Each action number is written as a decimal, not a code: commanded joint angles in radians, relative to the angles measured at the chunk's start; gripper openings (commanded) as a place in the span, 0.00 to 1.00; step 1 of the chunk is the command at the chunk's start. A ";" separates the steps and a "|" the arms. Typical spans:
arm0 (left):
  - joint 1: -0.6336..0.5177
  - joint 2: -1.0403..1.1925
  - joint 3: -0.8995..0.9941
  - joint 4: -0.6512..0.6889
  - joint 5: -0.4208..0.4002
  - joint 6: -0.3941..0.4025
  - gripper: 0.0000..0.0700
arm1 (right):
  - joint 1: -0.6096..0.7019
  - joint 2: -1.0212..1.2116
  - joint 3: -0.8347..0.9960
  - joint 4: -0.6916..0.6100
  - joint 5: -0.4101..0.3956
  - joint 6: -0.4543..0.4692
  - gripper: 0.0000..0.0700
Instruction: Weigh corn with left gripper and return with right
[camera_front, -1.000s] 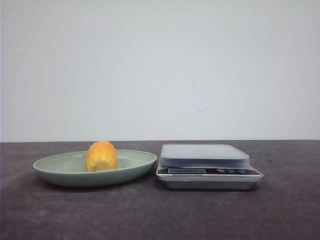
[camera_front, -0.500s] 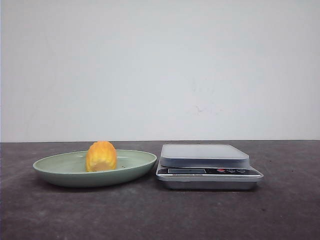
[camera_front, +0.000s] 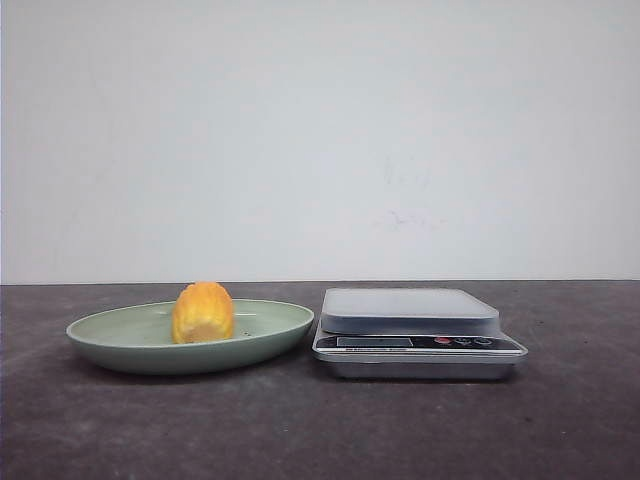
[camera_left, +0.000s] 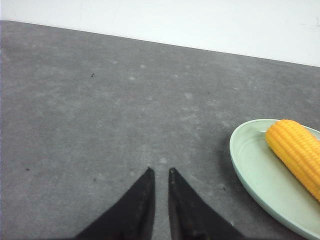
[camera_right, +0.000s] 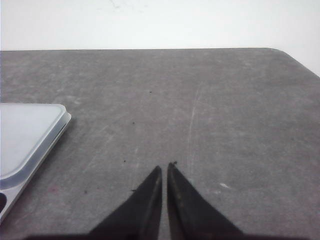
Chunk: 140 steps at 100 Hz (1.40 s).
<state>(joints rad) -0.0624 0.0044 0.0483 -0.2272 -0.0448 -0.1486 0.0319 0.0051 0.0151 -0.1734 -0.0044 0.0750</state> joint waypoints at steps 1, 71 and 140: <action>-0.002 -0.001 -0.018 -0.005 0.004 0.002 0.00 | 0.002 -0.001 -0.002 0.002 0.001 0.003 0.02; -0.002 -0.001 -0.017 -0.005 0.004 0.002 0.00 | 0.002 -0.001 -0.002 0.016 0.004 0.003 0.02; -0.003 -0.001 -0.017 -0.005 0.004 0.002 0.00 | 0.002 -0.001 -0.002 0.016 0.004 0.003 0.02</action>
<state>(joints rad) -0.0635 0.0044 0.0483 -0.2272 -0.0448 -0.1486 0.0319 0.0051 0.0151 -0.1684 -0.0029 0.0750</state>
